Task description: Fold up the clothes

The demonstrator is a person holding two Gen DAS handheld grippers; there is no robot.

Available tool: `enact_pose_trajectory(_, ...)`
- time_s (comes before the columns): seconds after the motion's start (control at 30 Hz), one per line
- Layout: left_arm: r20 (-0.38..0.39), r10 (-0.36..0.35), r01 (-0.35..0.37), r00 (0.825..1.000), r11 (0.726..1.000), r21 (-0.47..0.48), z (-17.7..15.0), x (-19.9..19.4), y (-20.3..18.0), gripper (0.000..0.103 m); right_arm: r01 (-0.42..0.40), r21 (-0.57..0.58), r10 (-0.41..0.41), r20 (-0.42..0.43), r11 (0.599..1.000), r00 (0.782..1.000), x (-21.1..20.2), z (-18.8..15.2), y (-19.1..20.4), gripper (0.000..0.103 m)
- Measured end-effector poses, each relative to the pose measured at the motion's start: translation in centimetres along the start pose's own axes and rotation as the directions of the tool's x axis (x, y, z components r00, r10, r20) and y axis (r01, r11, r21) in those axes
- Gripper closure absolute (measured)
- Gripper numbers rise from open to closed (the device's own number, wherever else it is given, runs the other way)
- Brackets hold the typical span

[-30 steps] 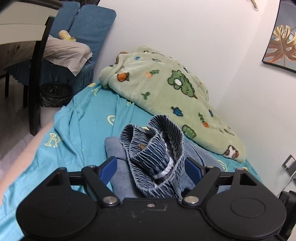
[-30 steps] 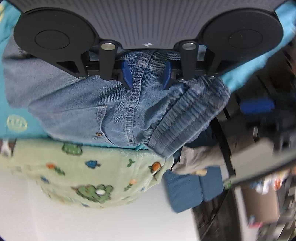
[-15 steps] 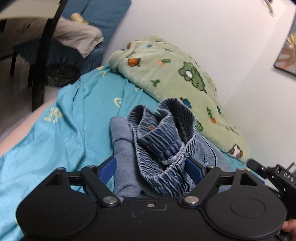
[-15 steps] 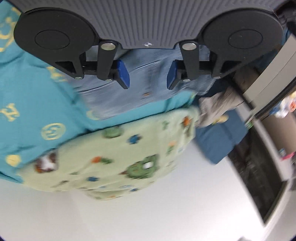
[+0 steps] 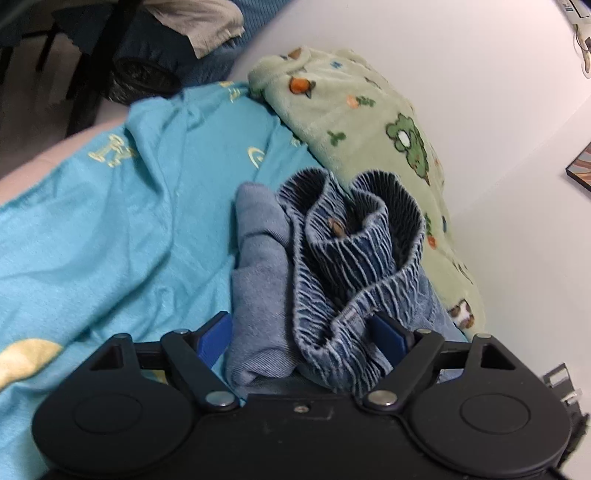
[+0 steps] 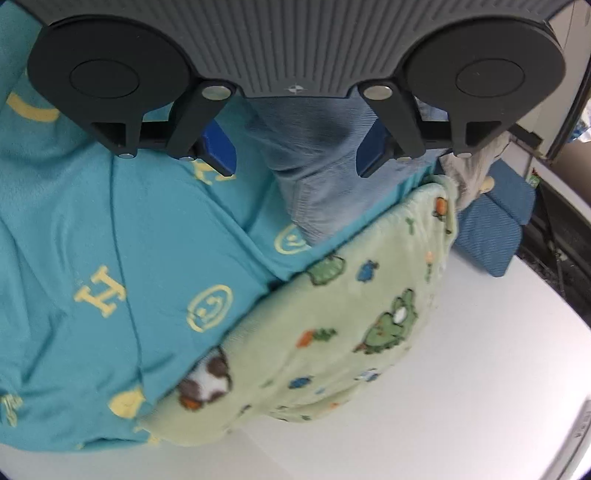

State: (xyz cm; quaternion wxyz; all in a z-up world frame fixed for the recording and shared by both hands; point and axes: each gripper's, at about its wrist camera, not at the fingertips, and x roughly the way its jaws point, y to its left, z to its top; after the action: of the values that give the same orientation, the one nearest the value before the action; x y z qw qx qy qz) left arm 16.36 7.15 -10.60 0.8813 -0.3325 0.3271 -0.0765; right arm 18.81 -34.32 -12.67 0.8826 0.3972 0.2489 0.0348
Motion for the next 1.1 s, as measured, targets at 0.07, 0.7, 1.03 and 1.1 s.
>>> enact_pose_trajectory(0.07, -0.006, 0.011, -0.010, 1.000, 1.000, 0.026, -0.1, 0.2, -0.4, 0.018, -0.023, 0.015, 0.023, -0.023, 1.000, 0.999, 0.7, -0.2, -0.3, 0.028)
enact_pose_trajectory(0.7, -0.032, -0.007, 0.009, 0.999, 0.997, 0.076, 0.8, 1.4, -1.1, 0.046, -0.038, -0.098, 0.034, -0.039, 0.995, 0.999, 1.4, -1.7, 2.1, 0.058)
enact_pose_trajectory(1.03, 0.050, -0.044, 0.038, 0.998, 0.992, 0.123, 1.5, -0.8, -3.0, 0.065, -0.095, -0.187, 0.110, 0.071, 0.978, 0.991, -1.8, -0.3, 6.8, 0.074)
enact_pose_trajectory(1.1, 0.056, -0.066, 0.059, 0.996, 0.991, 0.123, 1.7, -1.4, -3.5, 0.065, -0.114, -0.193, 0.134, 0.095, 0.974, 0.986, -2.9, 0.3, 7.5, 0.074)
